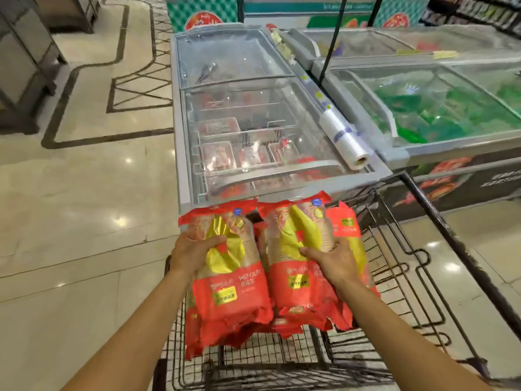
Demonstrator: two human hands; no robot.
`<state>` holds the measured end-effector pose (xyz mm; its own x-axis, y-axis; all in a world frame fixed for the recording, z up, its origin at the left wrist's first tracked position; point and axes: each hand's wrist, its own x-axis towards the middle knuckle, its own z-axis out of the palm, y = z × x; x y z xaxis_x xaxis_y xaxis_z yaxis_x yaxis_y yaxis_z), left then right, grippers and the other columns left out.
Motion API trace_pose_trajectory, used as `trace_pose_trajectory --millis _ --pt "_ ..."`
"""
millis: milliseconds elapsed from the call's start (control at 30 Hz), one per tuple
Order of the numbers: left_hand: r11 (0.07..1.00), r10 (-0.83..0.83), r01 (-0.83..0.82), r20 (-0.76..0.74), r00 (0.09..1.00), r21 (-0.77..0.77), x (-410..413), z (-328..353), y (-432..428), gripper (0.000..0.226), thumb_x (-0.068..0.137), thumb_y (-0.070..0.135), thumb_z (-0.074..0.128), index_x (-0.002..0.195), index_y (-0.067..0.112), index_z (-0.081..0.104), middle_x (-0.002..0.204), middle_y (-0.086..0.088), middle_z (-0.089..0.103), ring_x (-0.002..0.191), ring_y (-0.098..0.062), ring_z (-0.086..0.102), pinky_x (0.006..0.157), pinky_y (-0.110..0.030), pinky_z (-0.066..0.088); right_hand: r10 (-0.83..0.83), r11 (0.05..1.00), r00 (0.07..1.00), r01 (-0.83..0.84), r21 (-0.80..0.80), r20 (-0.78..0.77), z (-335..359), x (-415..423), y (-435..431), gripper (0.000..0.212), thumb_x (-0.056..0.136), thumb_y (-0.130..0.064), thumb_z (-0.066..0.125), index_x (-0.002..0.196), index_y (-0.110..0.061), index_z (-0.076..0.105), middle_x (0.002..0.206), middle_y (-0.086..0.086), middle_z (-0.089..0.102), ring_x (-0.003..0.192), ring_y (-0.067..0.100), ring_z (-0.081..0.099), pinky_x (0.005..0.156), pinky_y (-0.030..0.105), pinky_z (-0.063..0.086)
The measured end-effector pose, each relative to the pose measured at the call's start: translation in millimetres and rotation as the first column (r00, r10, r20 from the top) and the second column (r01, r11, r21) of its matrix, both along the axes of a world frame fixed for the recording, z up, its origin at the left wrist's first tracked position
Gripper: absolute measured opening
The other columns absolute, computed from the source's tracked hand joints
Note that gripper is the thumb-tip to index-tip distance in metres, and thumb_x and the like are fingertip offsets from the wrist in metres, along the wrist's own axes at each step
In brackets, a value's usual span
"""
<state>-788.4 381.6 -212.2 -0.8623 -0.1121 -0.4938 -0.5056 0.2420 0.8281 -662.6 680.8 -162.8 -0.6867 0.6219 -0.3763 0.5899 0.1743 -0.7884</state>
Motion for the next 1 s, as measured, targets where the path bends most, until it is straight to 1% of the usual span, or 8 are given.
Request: trace_pose_trajectory --millis 100,200,333,400,600,700,867,1000 --pt "1.000 -0.011 0.011 0.023 1.000 0.012 -9.3 4.9 15.8 0.063 0.046 0.045 0.102 0.093 0.014 0.074 0.090 -0.009 0.079 0.088 -0.031 0.076 0.089 -0.054 0.061 -0.017 1.000 0.999 0.016 0.016 0.046 -16.7 -18.1 3.9 0.067 0.065 -0.037 0.095 0.108 -0.015 0.049 0.093 0.004 0.069 0.073 0.018 0.066 0.068 0.037 0.053" --pt "0.999 -0.037 0.037 0.037 0.999 0.003 -25.9 -9.6 27.3 0.069 0.044 0.052 0.102 0.093 0.011 0.073 0.088 -0.009 0.078 0.085 -0.029 0.076 0.088 -0.055 0.061 0.025 0.999 0.995 -0.028 0.035 0.094 -30.9 -36.2 8.2 0.070 0.069 -0.040 0.093 0.116 -0.015 0.048 0.089 0.001 0.067 0.073 0.017 0.064 0.064 0.033 0.048" --pt "0.997 -0.003 0.008 0.050 0.999 -0.080 -35.1 -20.9 39.8 0.098 0.051 0.074 0.088 0.121 0.012 0.060 0.113 -0.005 0.072 0.100 -0.028 0.071 0.094 -0.049 0.059 0.110 0.990 0.980 -0.123 0.074 0.164 -43.5 -48.7 11.4 0.072 0.075 -0.052 0.085 0.127 -0.019 0.048 0.105 0.008 0.070 0.096 0.031 0.067 0.081 0.038 0.051" --pt "0.994 -0.020 0.024 0.039 0.999 -0.105 -33.2 -18.8 42.6 0.077 0.072 0.067 0.082 0.122 0.014 0.058 0.119 -0.003 0.068 0.107 -0.028 0.068 0.097 -0.047 0.055 0.163 0.976 0.967 -0.187 0.109 0.195 -45.0 -49.7 10.5 0.071 0.077 -0.058 0.079 0.126 -0.013 0.053 0.111 0.010 0.070 0.104 0.034 0.066 0.086 0.041 0.053" --pt "0.980 -0.090 0.087 -0.006 0.996 -0.181 -18.3 -8.8 58.1 0.063 0.095 0.032 0.073 0.144 0.007 0.043 0.124 -0.006 0.057 0.118 -0.031 0.059 0.091 -0.035 0.045 0.211 0.838 0.901 -0.367 0.404 0.380 -40.0 -47.4 9.4 0.071 0.089 -0.064 0.061 0.135 -0.011 0.053 0.129 0.017 0.055 0.123 0.040 0.049 0.098 0.045 0.044" --pt "0.960 -0.187 0.177 -0.025 0.982 -0.216 -10.2 -3.3 54.9 0.057 0.094 0.035 0.072 0.140 0.012 0.047 0.124 -0.003 0.056 0.115 -0.026 0.058 0.094 -0.036 0.047 0.255 0.805 0.867 -0.436 0.403 0.428 -32.0 -44.9 10.0 0.070 0.093 -0.060 0.057 0.142 -0.011 0.046 0.136 0.017 0.053 0.128 0.038 0.046 0.102 0.044 0.041" --pt "0.889 -0.329 0.279 -0.083 0.941 -0.362 -6.1 -35.5 41.4 0.073 0.077 0.061 0.062 0.143 0.031 0.051 0.138 -0.003 0.060 0.126 -0.026 0.059 0.106 -0.049 0.050 0.376 0.749 0.829 -0.535 0.391 0.413 -16.1 -38.5 11.2 0.074 0.095 -0.053 0.057 0.153 -0.015 0.033 0.146 0.014 0.048 0.134 0.036 0.044 0.105 0.043 0.039" --pt "0.839 -0.396 0.302 -0.127 0.909 -0.453 20.5 4.7 52.2 0.078 0.076 0.067 0.060 0.144 0.031 0.049 0.142 -0.004 0.059 0.129 -0.026 0.058 0.108 -0.051 0.049 0.501 0.613 0.785 -0.619 0.491 0.365 20.8 -22.7 10.7 0.074 0.099 -0.052 0.051 0.159 -0.018 0.025 0.159 0.009 0.037 0.145 0.031 0.035 0.114 0.041 0.032"
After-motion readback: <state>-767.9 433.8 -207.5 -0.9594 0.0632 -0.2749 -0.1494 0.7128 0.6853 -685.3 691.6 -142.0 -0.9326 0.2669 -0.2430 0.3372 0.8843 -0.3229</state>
